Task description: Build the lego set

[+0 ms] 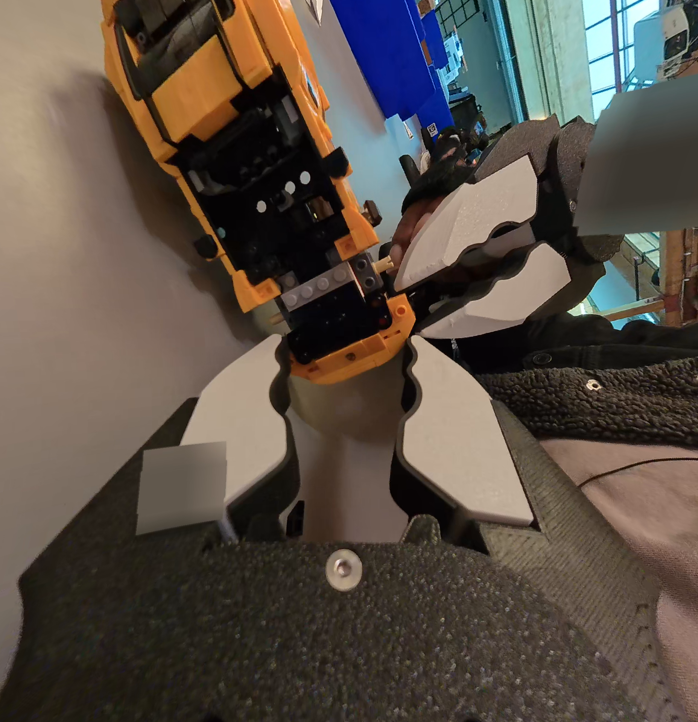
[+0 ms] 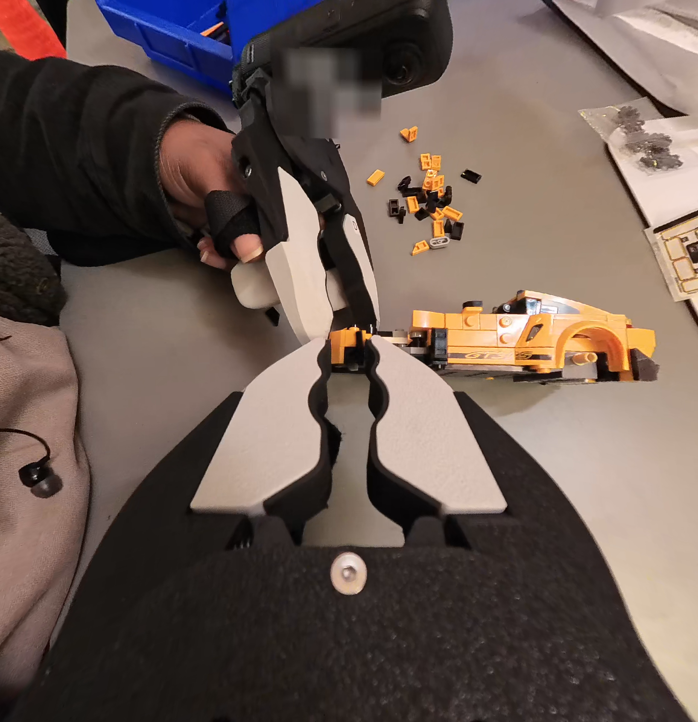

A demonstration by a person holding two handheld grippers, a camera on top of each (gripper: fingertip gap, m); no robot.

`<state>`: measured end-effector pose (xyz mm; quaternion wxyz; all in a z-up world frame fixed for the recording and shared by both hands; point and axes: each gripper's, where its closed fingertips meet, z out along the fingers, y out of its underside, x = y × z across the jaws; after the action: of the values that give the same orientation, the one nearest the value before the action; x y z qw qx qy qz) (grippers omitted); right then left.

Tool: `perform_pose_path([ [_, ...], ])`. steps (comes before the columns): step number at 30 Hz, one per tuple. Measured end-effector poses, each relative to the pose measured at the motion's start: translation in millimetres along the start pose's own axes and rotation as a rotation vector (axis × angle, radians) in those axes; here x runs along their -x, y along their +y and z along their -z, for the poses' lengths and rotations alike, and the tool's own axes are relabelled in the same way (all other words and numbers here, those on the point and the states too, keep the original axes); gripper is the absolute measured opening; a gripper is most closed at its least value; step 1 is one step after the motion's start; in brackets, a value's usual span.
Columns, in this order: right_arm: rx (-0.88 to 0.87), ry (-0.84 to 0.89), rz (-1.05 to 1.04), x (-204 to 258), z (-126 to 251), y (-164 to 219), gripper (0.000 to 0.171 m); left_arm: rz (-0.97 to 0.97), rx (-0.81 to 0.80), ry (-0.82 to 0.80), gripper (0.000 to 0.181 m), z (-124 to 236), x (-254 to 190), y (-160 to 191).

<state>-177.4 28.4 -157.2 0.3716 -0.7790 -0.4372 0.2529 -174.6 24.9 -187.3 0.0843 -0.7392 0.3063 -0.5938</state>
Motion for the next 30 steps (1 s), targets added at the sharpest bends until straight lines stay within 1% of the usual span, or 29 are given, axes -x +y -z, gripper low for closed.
perform_pose_path([
  [10,-0.003,0.076,0.059,1.9,2.5,-1.7,0.021,0.017,-0.008,0.017,0.055,0.6,-0.9,-1.2],
  [20,-0.013,0.085,0.074,3.2,2.2,-4.1,0.021,0.027,-0.013,0.027,0.055,1.1,-1.7,-1.9],
  [23,-0.006,0.089,0.093,2.0,7.5,-0.8,0.021,0.027,-0.014,0.027,0.055,1.3,-1.7,-2.0],
  [26,0.048,0.083,0.097,-0.9,23.0,14.5,0.017,0.026,-0.014,0.027,0.055,1.3,-1.8,-2.0],
  [30,0.204,0.087,0.087,-4.3,49.6,58.0,0.014,0.025,-0.013,0.028,0.055,1.3,-2.0,-1.9],
])
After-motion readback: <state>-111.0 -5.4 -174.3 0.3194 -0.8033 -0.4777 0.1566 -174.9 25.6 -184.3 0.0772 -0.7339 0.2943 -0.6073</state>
